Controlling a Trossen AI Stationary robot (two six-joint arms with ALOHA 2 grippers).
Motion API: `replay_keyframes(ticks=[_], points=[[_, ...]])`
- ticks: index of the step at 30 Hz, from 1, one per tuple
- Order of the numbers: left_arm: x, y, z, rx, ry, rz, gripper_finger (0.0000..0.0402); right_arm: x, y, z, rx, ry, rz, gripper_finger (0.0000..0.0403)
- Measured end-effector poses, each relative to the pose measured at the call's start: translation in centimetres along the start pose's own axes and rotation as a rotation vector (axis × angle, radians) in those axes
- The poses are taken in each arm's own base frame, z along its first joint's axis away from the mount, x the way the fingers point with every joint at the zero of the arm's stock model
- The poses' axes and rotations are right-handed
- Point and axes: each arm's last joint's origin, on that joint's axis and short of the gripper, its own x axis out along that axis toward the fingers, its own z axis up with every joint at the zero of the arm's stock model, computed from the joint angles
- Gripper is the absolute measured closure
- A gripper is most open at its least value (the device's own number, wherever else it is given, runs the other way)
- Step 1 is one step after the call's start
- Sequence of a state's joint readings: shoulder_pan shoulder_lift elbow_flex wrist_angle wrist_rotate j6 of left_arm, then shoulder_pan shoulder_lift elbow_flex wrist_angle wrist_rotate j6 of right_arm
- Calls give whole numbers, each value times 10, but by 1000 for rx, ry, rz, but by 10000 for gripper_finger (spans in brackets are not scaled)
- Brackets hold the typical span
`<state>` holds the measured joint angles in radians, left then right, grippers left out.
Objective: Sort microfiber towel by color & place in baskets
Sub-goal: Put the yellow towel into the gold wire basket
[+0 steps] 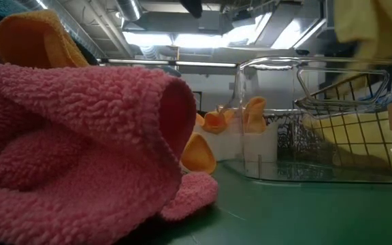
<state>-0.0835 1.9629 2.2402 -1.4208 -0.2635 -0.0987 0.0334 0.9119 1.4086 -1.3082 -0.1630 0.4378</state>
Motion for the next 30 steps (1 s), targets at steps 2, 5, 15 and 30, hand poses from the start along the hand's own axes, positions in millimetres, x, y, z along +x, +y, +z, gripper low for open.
replay_keyframes(ticks=[2, 5, 15, 30], points=[[-1, -3, -2, 8, 14, -2, 312, -3, -4, -9, 17, 51, -20, 393], [-2, -9, -3, 24, 17, -9, 312, 4, -8, -16, 47, 86, -39, 386], [-10, -36, -8, 90, 9, -34, 312, 71, -34, -51, 237, 355, -115, 389], [-18, -56, -23, -33, 110, -40, 312, 126, -53, -79, 356, 569, -107, 339]])
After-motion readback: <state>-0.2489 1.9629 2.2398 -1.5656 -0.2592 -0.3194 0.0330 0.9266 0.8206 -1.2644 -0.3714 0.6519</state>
